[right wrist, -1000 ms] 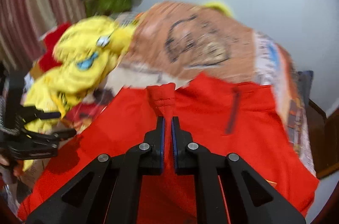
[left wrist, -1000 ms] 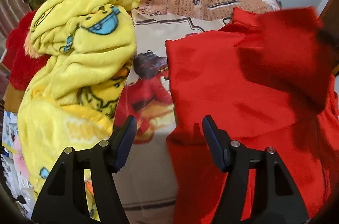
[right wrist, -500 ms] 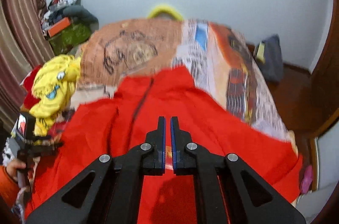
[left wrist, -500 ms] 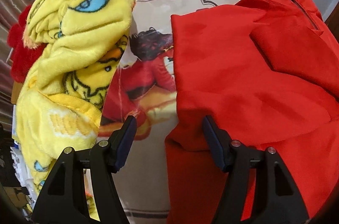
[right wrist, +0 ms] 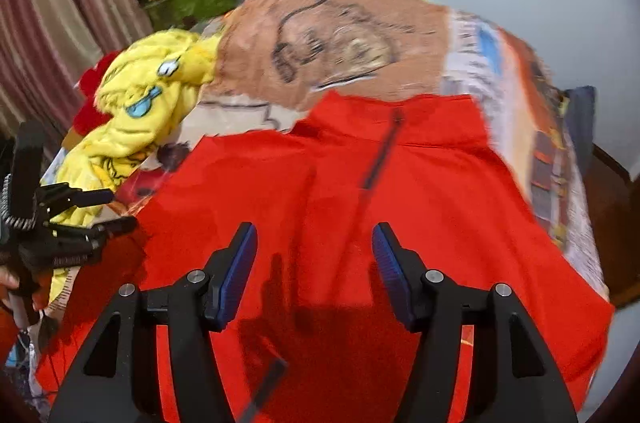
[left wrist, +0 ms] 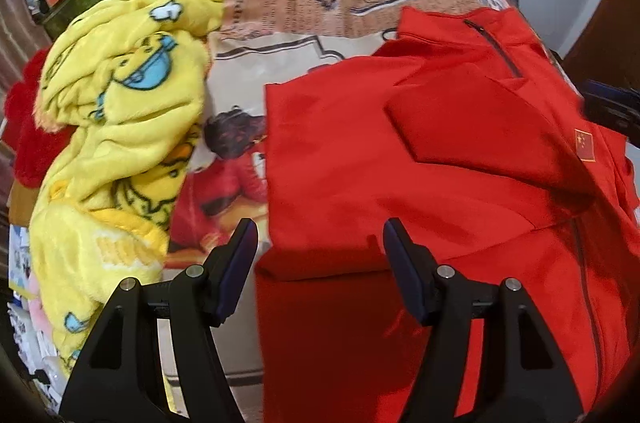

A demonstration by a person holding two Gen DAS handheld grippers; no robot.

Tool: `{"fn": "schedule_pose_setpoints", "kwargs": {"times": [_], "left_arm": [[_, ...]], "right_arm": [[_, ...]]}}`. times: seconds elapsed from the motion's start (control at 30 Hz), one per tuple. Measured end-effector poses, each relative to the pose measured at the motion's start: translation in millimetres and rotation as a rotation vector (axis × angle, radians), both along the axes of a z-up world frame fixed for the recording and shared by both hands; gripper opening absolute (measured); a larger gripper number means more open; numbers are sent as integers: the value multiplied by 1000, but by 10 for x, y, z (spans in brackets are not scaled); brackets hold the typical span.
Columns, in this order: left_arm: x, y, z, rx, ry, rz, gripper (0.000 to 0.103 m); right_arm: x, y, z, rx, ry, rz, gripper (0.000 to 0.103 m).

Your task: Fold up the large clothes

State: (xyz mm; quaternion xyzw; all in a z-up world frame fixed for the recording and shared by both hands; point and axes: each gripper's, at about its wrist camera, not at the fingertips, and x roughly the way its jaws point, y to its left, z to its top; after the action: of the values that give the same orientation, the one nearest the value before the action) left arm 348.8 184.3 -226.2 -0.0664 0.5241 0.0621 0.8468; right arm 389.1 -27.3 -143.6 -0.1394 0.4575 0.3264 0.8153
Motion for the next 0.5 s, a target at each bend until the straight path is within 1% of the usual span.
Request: {"fn": "schedule_pose_setpoints", "kwargs": {"times": [0.2,0.4,0.43,0.47,0.5], "left_arm": [[61,-28,-159,-26,7,-20,64],[101,59,-379,-74,34,3,65],[93,79,-397,-91,29,8,65],[89,96,-406,-103,25,13,65],[85,111,-415,-114,21,19,65]], "right_arm": [[188,365,-362,-56,93,44,56],[378,567,-580,-65,151,15,55],[400,594,-606,-65,155,10,47],[418,624,-619,-68,157,6,34],[439,636,-660,-72,165,-6,26]]}}
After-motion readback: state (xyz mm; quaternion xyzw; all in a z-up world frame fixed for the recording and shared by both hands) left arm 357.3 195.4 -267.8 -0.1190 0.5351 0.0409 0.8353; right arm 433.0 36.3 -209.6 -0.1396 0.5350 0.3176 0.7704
